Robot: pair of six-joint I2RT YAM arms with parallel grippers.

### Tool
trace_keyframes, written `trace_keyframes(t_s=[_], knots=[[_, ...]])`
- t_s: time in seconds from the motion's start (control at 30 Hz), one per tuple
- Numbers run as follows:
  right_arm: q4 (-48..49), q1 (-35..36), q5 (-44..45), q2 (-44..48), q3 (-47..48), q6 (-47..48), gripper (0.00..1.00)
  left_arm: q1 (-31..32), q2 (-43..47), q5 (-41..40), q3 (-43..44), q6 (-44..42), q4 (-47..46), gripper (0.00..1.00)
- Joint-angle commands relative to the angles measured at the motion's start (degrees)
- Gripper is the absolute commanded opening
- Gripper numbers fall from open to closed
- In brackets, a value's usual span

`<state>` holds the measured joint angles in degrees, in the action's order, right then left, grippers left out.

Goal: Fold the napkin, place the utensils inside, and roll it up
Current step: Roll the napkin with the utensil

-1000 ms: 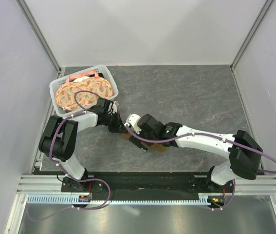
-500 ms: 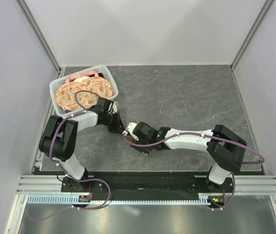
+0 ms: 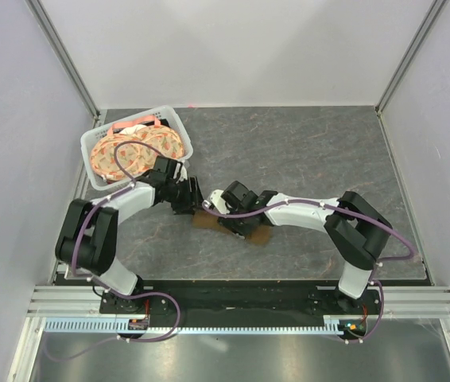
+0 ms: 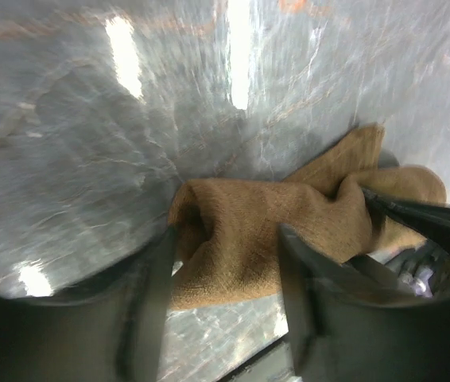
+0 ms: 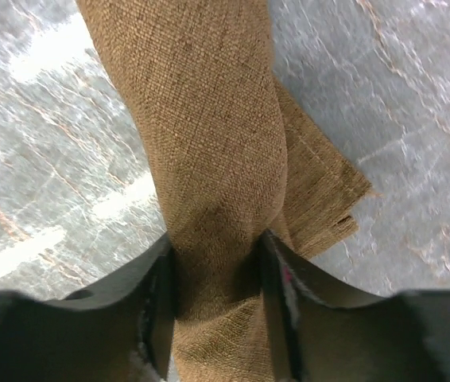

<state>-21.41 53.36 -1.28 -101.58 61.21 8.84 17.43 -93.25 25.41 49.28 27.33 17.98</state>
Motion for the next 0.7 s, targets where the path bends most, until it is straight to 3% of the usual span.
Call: trace_keyframes(t_s=[0.0, 0.23, 0.5, 0.67], knots=[[-7.06, -1.24, -11.71, -4.50, 1.28, 0.91, 0.47, 0.15, 9.13, -11.84, -1.72, -0.44, 0.04, 0.67], [-12.16, -5.28, -26.92, -6.35, 5.23, 1.53, 0.41, 0.06, 21.78, -17.94, -12.35, 3.95, -6.54, 0.70], [-23.66, -10.56, -41.07, -14.69, 14.89, 4.51, 0.40, 0.06, 35.58, -6.96, -27.12, 4.83, -24.81, 0.70], [-26.49, -13.80, -49.69, -18.90, 18.59, 5.48, 0.40, 0.15, 35.25, -3.18, -29.50, 3.43, -27.12, 0.69]])
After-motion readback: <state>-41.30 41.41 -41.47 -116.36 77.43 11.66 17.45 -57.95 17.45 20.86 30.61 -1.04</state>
